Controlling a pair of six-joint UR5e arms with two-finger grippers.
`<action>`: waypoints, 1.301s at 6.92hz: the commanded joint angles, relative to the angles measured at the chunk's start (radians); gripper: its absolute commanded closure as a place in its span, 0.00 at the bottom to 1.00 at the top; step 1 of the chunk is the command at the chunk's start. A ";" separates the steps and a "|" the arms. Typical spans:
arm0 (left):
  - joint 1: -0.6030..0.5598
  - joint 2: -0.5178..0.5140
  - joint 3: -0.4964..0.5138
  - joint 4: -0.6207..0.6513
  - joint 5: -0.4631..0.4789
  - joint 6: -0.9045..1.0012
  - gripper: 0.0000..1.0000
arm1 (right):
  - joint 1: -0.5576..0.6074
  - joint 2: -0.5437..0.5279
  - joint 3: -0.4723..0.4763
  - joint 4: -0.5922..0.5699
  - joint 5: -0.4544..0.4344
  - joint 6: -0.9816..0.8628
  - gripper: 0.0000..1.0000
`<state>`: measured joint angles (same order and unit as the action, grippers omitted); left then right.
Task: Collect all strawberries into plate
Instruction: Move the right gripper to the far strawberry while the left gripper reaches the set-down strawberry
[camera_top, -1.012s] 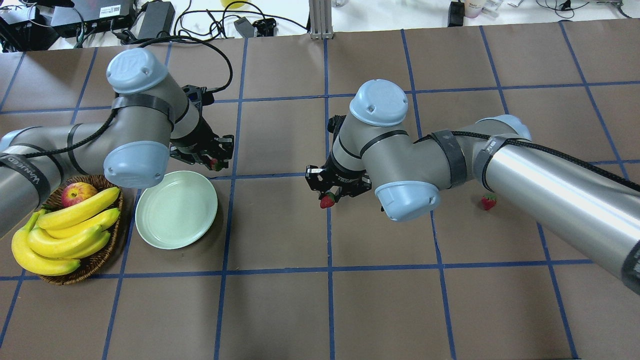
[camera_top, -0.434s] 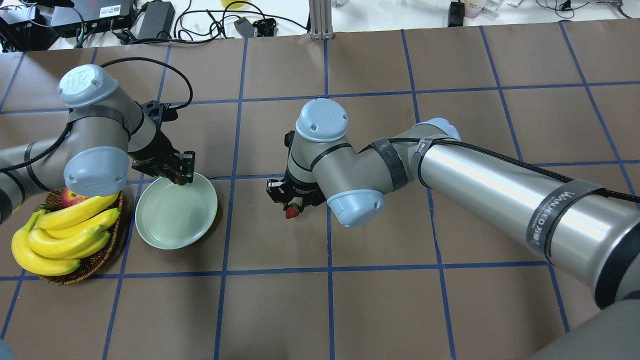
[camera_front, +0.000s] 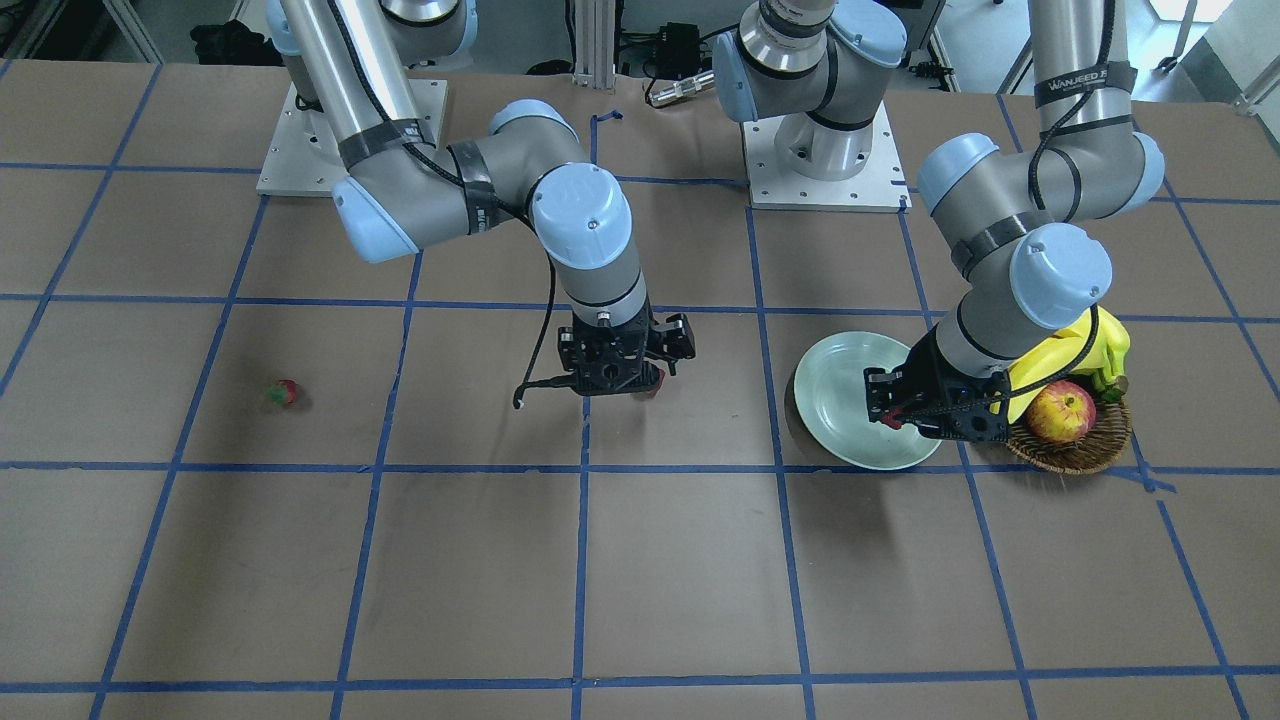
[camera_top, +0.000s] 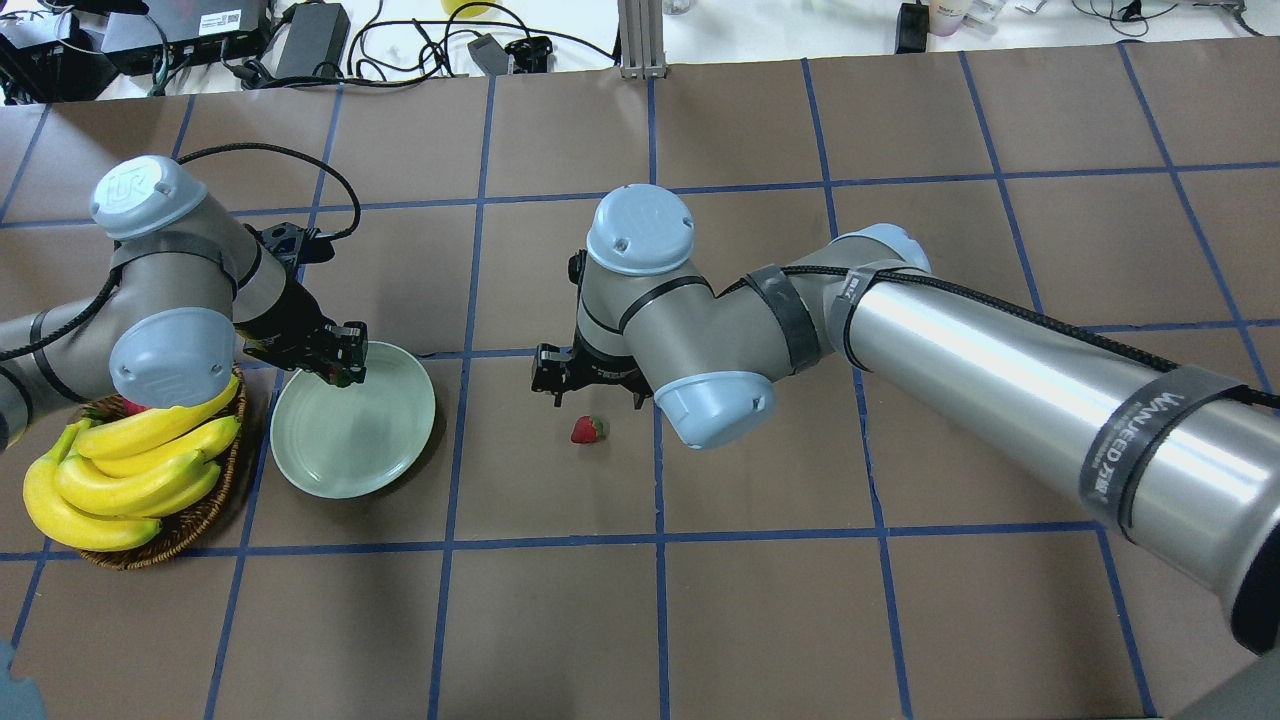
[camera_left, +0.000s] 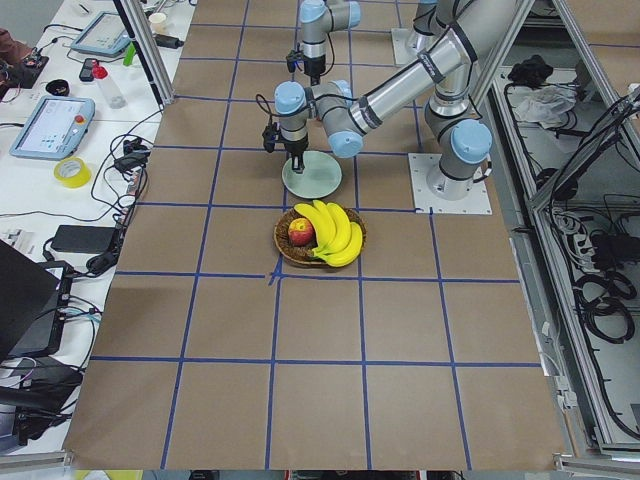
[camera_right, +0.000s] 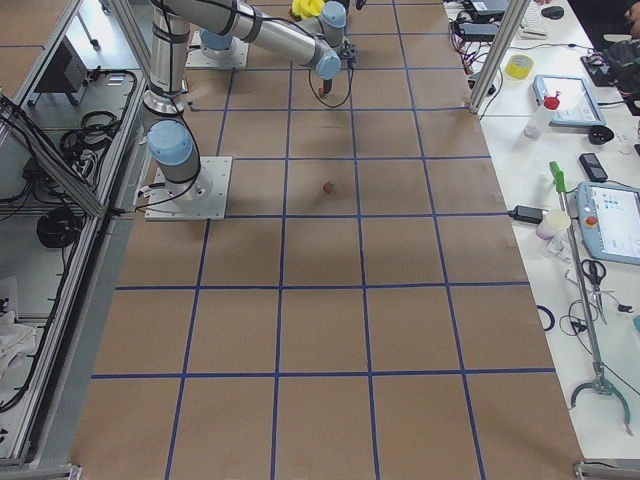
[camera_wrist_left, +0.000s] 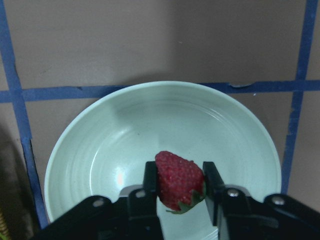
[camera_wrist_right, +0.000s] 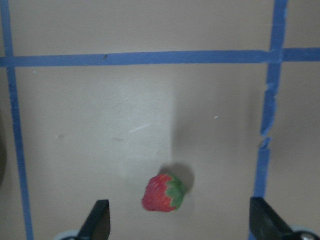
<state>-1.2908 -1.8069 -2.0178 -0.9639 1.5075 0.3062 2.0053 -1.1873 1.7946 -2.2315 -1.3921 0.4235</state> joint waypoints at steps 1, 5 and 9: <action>0.001 -0.008 0.001 0.002 -0.001 0.007 0.15 | -0.171 -0.143 0.006 0.163 -0.093 -0.171 0.00; -0.130 0.026 0.022 -0.033 0.002 -0.091 0.00 | -0.461 -0.218 0.063 0.245 -0.212 -0.527 0.00; -0.459 -0.004 0.017 0.039 -0.015 -0.518 0.00 | -0.712 -0.198 0.386 -0.076 -0.197 -0.795 0.01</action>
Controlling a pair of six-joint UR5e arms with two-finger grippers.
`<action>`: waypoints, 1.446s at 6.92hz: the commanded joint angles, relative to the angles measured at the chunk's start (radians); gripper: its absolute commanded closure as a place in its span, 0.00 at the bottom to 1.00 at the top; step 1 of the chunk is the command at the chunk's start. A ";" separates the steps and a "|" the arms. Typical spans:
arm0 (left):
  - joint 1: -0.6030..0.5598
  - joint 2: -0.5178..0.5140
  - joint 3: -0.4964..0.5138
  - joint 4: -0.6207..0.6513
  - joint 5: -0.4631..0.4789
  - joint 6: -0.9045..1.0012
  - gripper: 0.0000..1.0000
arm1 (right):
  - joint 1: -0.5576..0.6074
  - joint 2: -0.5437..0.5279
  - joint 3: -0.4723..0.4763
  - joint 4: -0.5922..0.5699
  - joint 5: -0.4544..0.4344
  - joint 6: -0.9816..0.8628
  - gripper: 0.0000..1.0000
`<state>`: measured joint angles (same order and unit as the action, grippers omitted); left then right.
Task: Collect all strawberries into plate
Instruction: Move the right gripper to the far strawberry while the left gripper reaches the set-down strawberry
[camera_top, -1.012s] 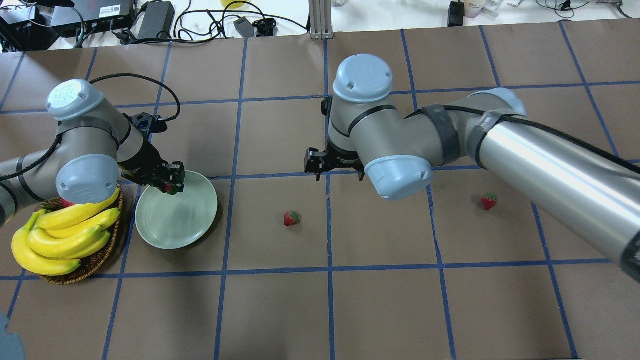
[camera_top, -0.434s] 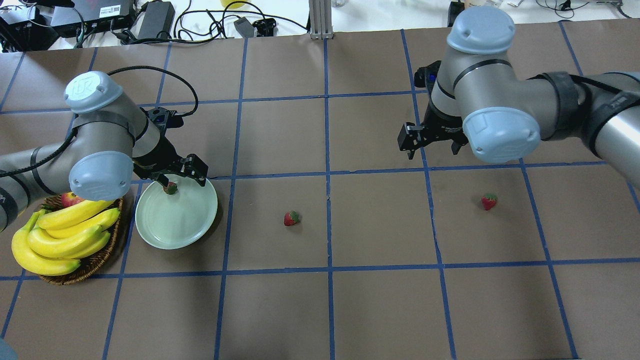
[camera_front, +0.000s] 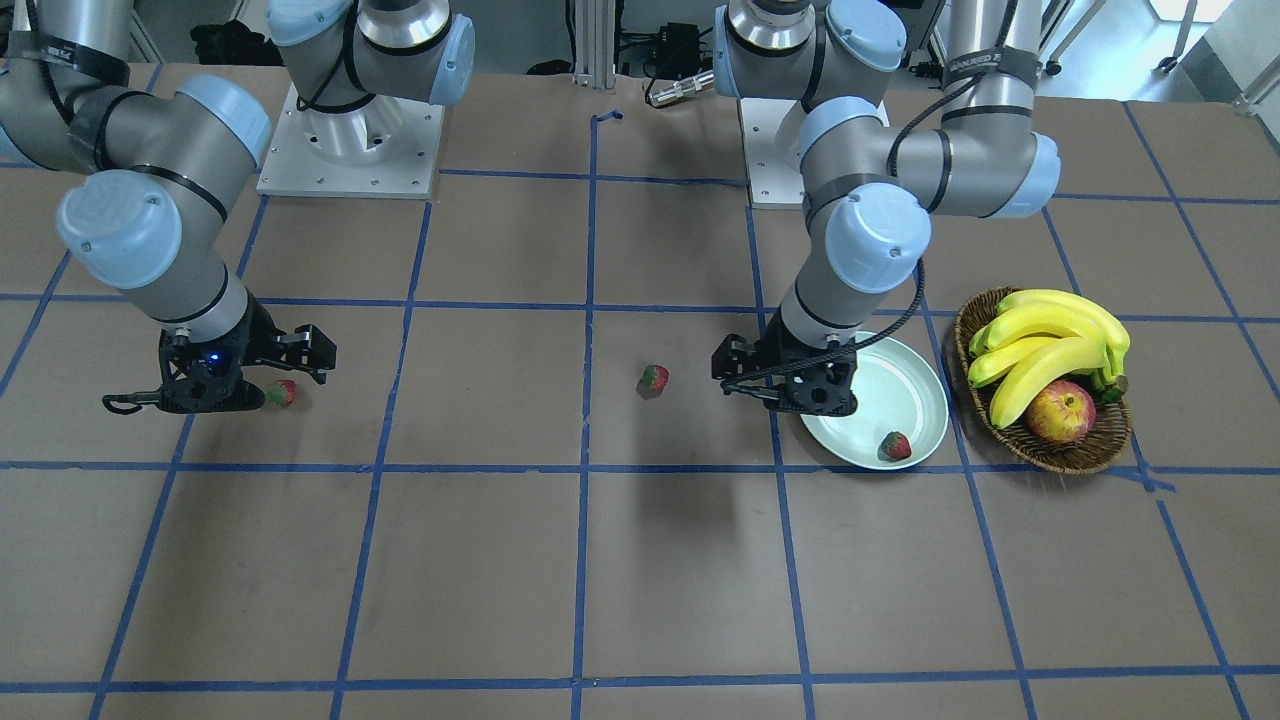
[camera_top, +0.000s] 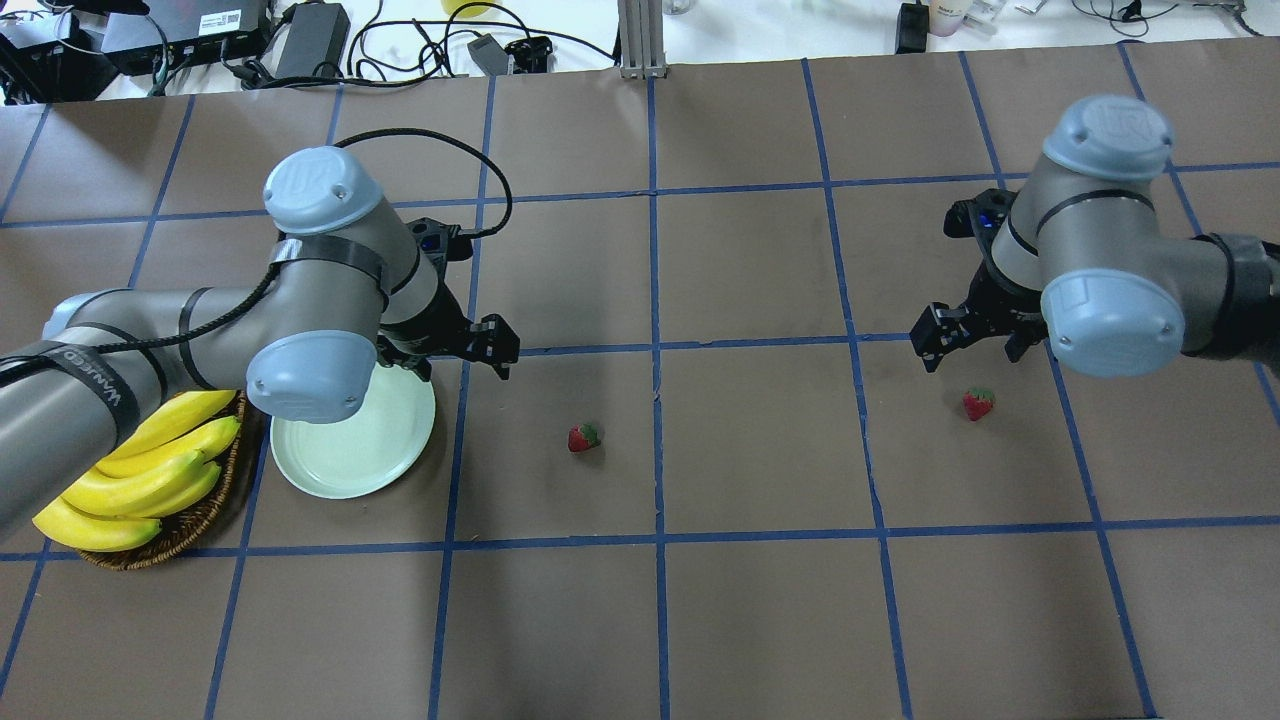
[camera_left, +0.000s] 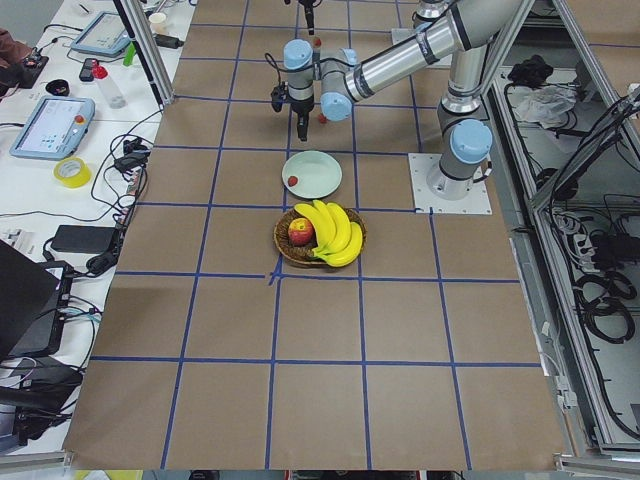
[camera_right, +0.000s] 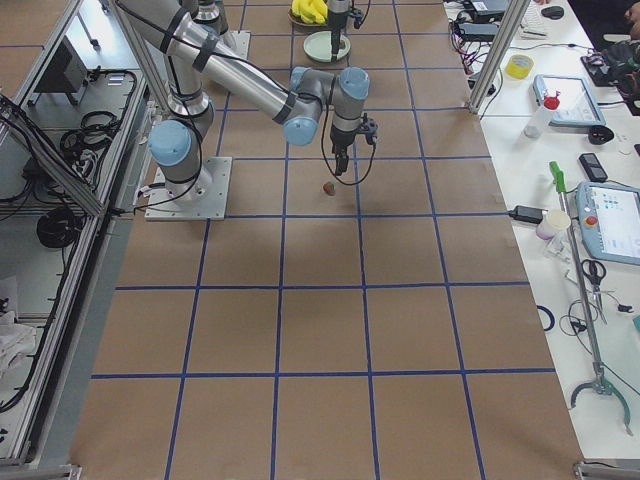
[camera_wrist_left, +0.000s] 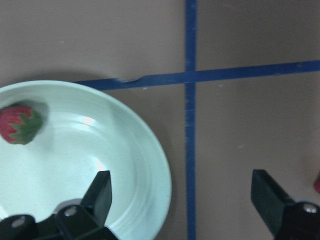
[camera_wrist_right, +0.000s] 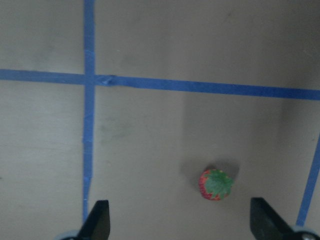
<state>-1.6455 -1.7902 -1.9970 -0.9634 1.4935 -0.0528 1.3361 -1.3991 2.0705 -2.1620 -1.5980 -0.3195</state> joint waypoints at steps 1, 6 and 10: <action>-0.149 -0.043 -0.014 0.043 0.001 -0.198 0.00 | -0.043 0.049 0.143 -0.238 0.012 -0.056 0.05; -0.206 -0.129 -0.017 0.126 -0.004 -0.262 0.22 | -0.045 0.052 0.125 -0.236 -0.010 -0.046 1.00; -0.221 -0.135 -0.032 0.118 -0.002 -0.274 0.41 | -0.031 0.040 0.042 -0.140 0.010 0.037 1.00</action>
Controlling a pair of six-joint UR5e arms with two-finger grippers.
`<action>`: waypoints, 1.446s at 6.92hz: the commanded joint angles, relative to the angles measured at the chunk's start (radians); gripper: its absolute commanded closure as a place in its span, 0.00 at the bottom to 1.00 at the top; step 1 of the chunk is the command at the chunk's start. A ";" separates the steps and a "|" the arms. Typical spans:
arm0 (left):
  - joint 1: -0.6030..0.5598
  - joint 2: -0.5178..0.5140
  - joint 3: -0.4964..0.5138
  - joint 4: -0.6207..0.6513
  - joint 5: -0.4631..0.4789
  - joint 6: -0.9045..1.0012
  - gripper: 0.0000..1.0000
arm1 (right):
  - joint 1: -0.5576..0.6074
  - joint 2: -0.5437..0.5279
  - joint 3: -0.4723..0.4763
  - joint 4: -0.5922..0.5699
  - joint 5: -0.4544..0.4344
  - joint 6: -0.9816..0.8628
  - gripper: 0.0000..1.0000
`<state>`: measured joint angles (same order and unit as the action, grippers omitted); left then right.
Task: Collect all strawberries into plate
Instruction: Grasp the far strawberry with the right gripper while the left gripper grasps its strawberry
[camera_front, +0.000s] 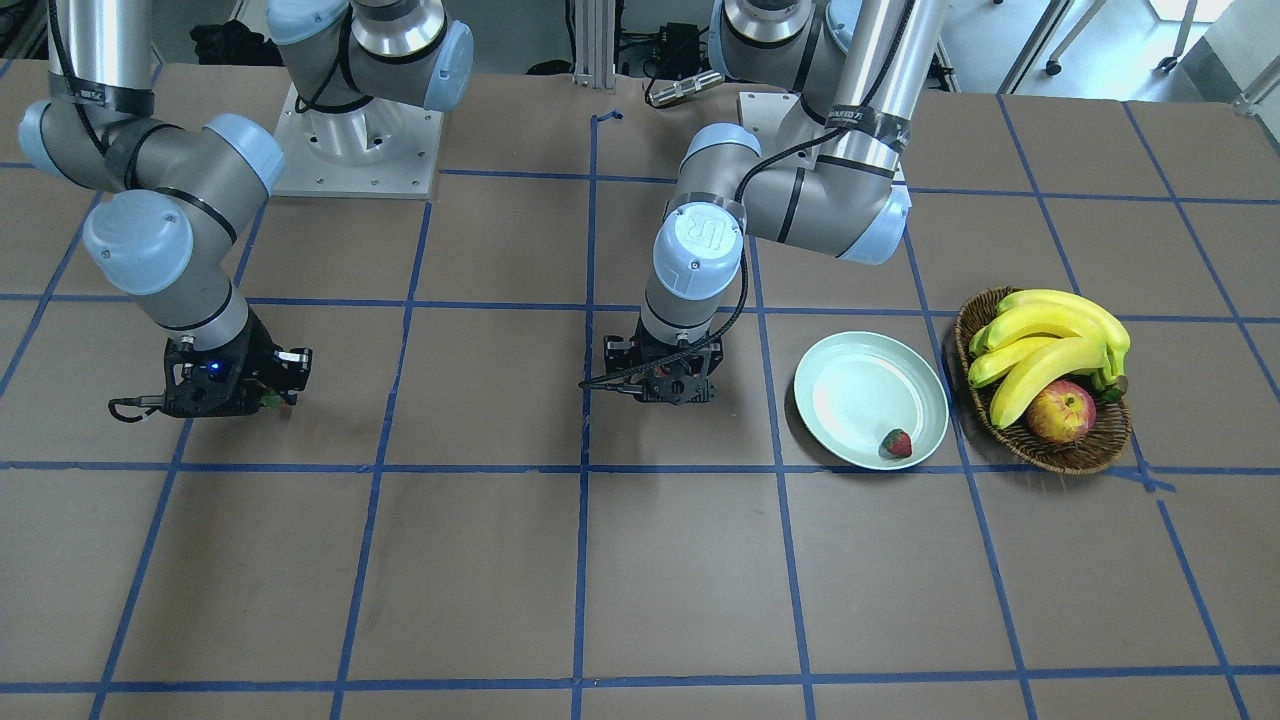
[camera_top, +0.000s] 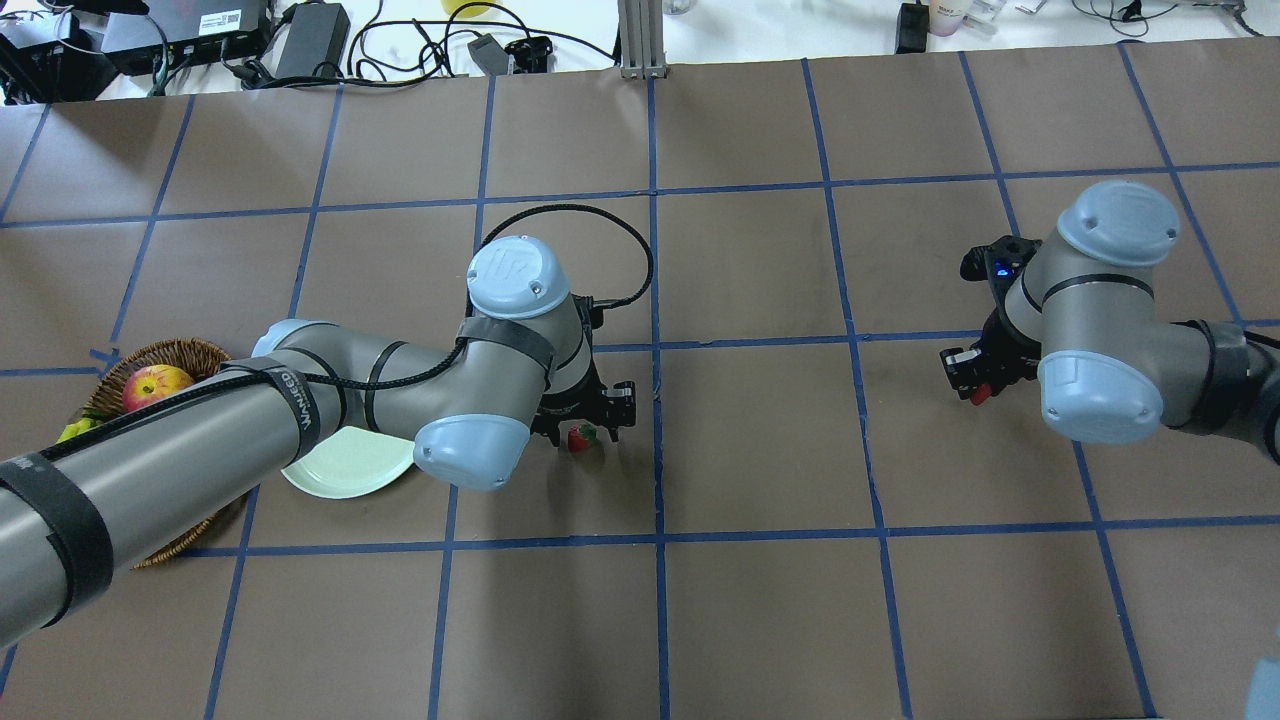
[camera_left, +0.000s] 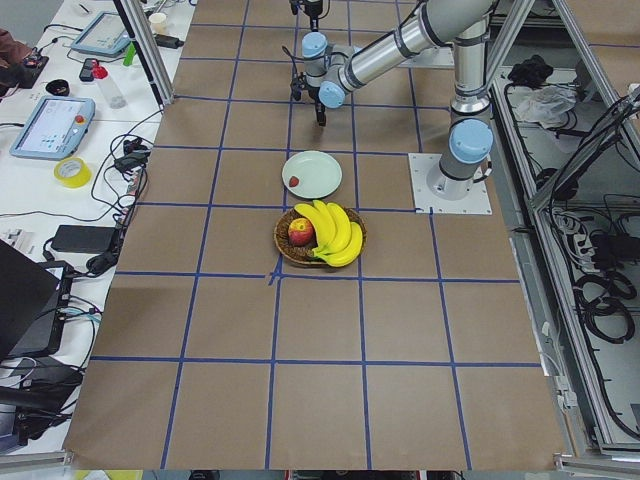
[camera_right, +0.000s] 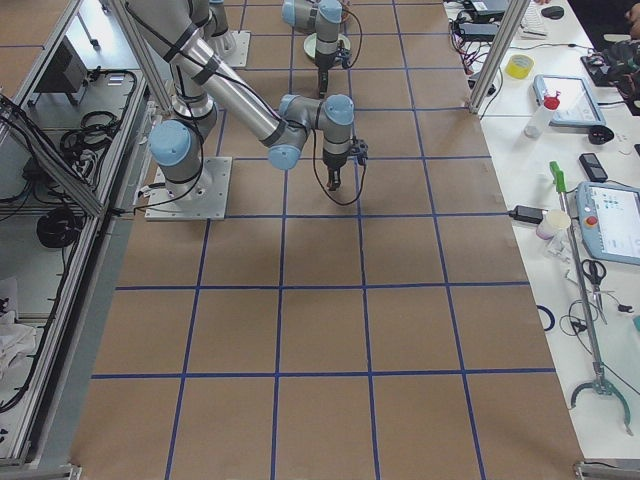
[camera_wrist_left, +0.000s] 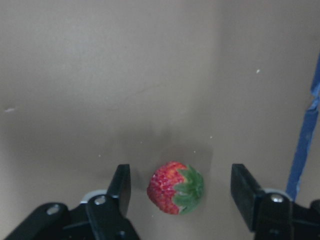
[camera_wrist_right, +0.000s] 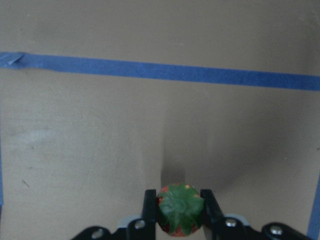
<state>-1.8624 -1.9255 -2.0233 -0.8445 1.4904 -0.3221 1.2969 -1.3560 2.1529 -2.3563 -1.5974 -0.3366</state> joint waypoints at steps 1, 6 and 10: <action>-0.004 0.000 -0.008 -0.001 0.004 -0.005 0.51 | 0.040 -0.003 -0.091 0.116 0.011 0.089 1.00; 0.079 0.072 0.084 -0.143 0.086 0.084 1.00 | 0.350 0.005 -0.202 0.207 0.104 0.558 1.00; 0.409 0.143 0.081 -0.203 0.106 0.430 1.00 | 0.661 0.177 -0.313 0.094 0.260 0.893 1.00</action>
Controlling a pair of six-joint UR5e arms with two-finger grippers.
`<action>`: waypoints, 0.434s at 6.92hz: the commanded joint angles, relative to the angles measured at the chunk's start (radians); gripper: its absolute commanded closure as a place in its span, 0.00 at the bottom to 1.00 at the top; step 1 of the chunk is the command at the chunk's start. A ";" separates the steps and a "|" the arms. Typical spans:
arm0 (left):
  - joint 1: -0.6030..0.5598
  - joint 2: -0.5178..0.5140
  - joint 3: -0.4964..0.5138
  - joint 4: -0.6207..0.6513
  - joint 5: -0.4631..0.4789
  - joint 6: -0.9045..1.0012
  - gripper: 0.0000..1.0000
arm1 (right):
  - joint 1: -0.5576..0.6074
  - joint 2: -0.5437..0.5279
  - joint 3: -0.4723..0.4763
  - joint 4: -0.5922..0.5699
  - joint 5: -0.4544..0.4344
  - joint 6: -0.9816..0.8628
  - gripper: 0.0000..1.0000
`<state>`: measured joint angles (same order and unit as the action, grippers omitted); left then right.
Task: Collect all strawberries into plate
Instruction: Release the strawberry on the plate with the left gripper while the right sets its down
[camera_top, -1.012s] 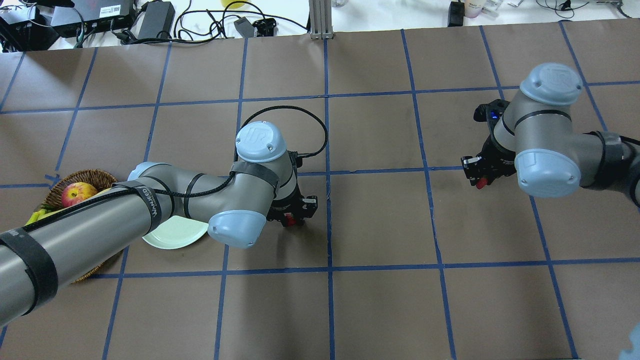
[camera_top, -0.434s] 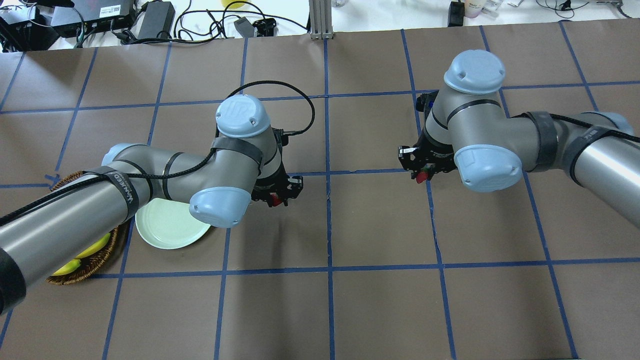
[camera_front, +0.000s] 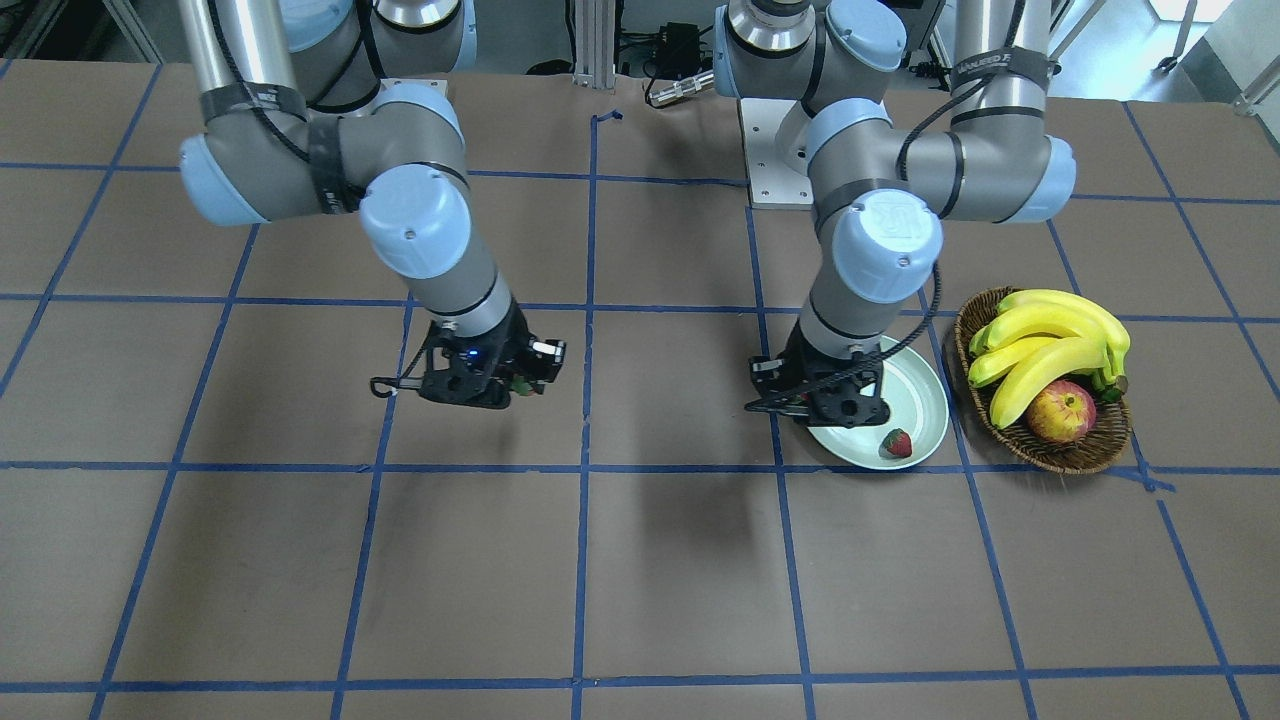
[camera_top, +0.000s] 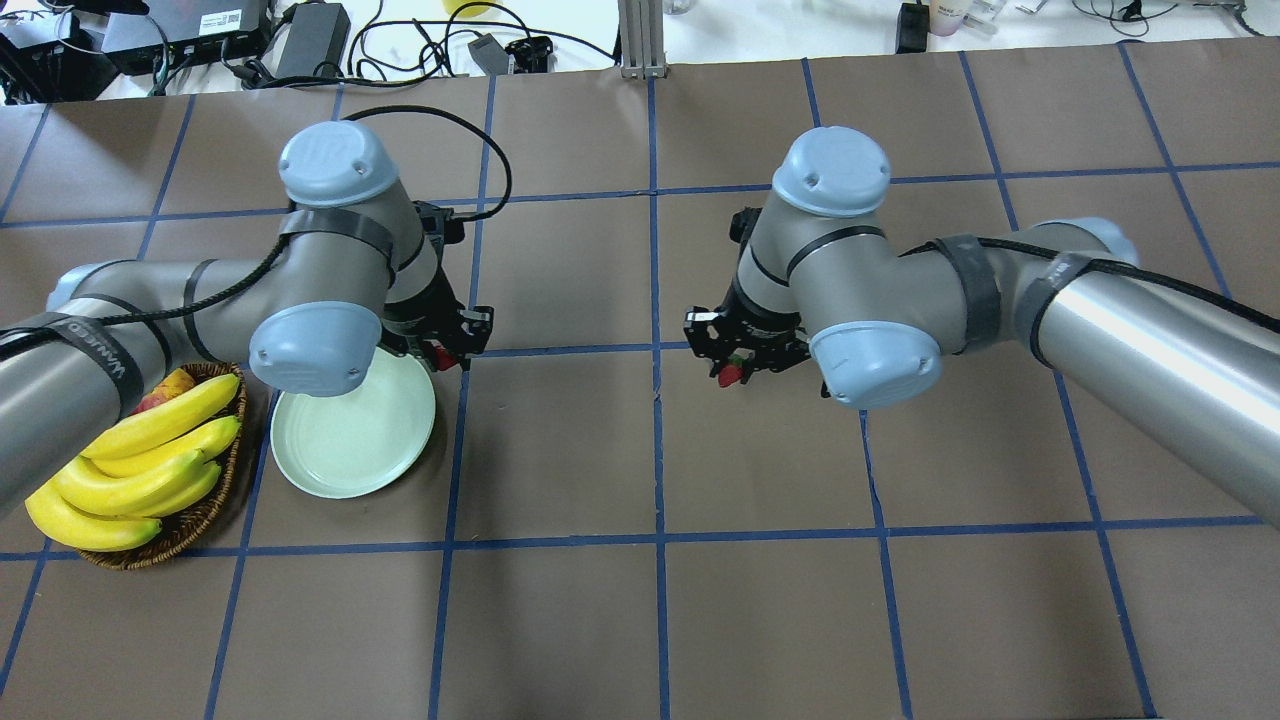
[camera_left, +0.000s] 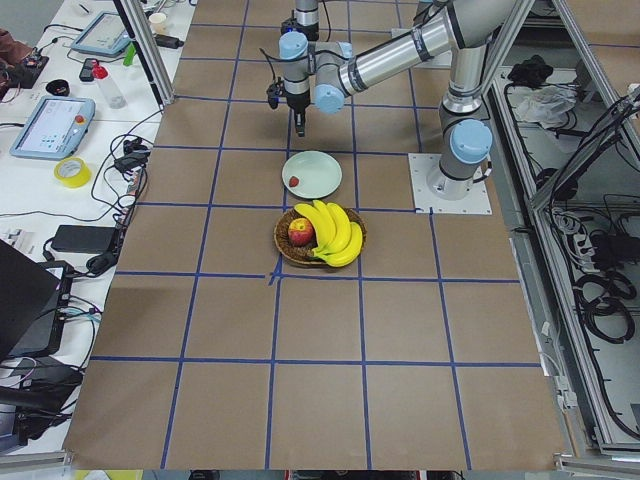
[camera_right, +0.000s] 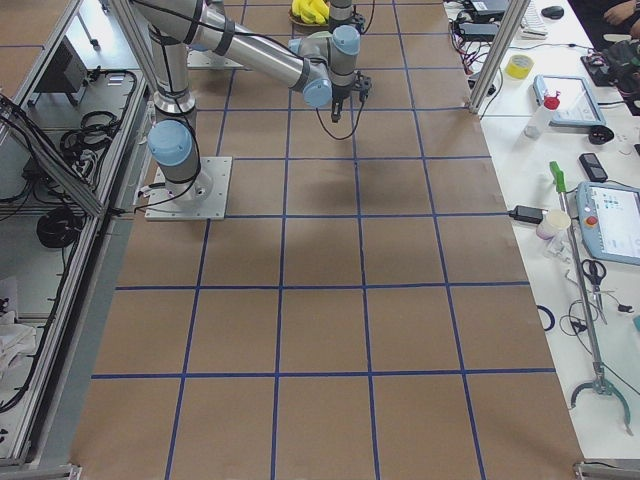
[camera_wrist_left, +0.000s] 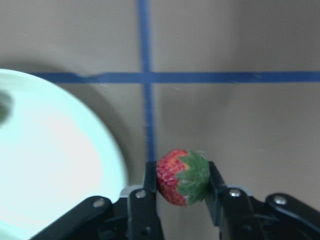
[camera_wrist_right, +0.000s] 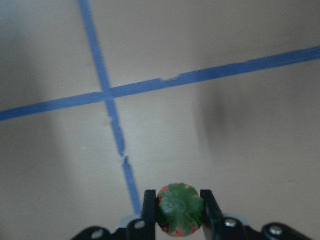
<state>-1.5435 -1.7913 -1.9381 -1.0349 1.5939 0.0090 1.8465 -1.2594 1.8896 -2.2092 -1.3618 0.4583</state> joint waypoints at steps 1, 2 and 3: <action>0.159 0.009 -0.030 -0.016 0.003 0.185 1.00 | 0.179 0.142 -0.081 -0.101 0.018 0.161 1.00; 0.219 0.009 -0.076 -0.002 0.001 0.244 1.00 | 0.192 0.167 -0.098 -0.124 0.038 0.184 1.00; 0.253 0.001 -0.087 0.024 0.001 0.270 1.00 | 0.192 0.175 -0.090 -0.124 0.024 0.184 0.51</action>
<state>-1.3445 -1.7849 -2.0000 -1.0340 1.5958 0.2287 2.0228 -1.1083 1.8045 -2.3180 -1.3338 0.6243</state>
